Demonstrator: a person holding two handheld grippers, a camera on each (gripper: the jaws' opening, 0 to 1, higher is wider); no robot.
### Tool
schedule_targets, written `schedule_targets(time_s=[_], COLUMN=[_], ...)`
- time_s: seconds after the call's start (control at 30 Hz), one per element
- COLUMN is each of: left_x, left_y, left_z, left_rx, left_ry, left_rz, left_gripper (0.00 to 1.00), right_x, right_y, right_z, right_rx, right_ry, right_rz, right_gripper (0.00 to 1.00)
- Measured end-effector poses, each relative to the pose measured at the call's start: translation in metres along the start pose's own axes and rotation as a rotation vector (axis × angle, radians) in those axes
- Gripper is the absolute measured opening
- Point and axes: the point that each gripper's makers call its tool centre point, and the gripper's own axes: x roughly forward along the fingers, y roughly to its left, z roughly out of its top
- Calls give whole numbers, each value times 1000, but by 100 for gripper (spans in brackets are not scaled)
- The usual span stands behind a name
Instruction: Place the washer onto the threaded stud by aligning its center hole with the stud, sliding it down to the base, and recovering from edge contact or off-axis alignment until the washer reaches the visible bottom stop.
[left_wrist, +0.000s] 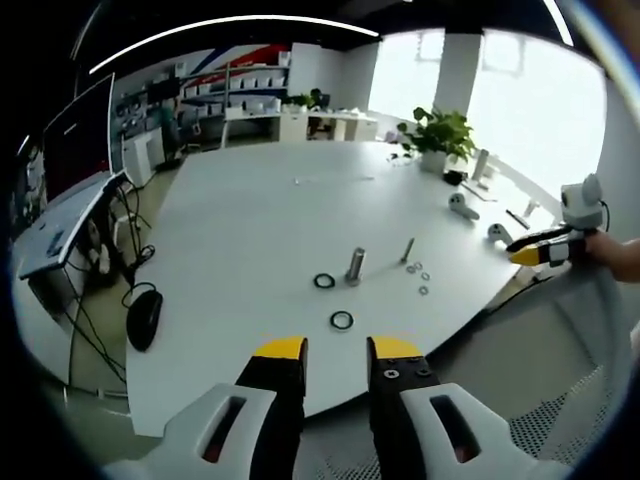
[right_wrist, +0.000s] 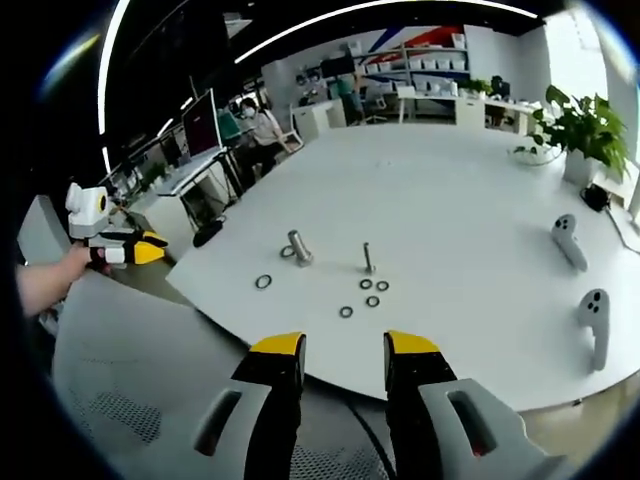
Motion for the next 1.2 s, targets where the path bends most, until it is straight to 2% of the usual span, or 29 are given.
schedule_targets(time_s=[0.5, 1.2], left_x=[1, 1], left_y=[2, 1], left_z=[1, -4], left_rx=[-1, -2], left_ry=[-3, 27], left_rz=[1, 3], left_gripper=[19, 19], right_x=[1, 1], right_y=[0, 1], right_z=[-1, -2], right_rx=[0, 1], right_ry=[8, 11], right_rz=[2, 13], right_gripper=[34, 34])
